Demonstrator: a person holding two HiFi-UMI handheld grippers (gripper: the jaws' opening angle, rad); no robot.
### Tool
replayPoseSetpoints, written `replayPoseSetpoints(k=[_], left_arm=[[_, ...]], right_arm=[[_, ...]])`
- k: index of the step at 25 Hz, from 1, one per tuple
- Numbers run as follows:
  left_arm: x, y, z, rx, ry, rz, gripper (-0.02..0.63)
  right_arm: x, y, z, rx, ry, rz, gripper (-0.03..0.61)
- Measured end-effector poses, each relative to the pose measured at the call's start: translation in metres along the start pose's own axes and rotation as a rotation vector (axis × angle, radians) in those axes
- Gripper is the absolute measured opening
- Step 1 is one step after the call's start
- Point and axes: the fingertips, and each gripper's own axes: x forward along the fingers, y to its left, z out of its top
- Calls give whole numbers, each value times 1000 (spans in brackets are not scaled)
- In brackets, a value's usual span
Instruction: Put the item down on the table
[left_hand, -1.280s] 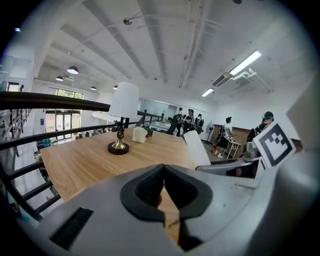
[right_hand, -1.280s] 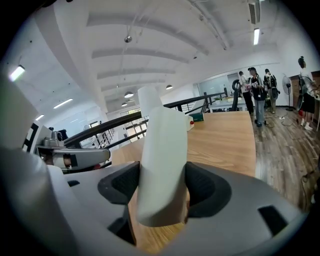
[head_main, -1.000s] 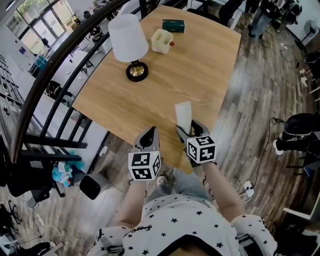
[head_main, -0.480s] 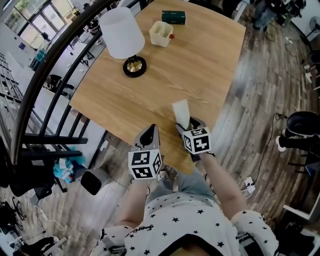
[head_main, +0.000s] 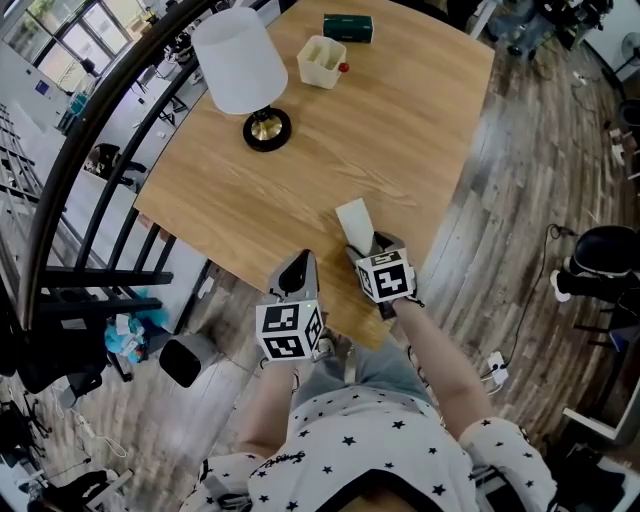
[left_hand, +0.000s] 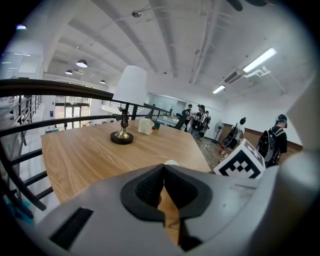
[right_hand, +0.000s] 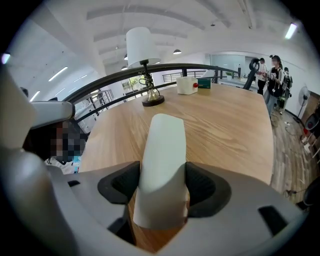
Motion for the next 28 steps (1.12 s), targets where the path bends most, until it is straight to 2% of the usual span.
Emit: replayPoseSetpoints(k=[10,15,20,23,28], left_arm=[[-8,6,6,-17,-18,14,12],[-17,8,6,-14,-21,13,12],[-33,8,6,-8,-31,13,12],[-45,11,6,-4,-34,15,12],[-71,17,-1,5,-28,14,12]], right_arm=[[12,4,-11,-35,146,-39,282],[13,5,-1,-96,146,-53,284],[10,4,-16,-59,191,-60,284],[9,5,-17,-47,160,-63,285],[-6,2,-12,-44,47,-136,295]])
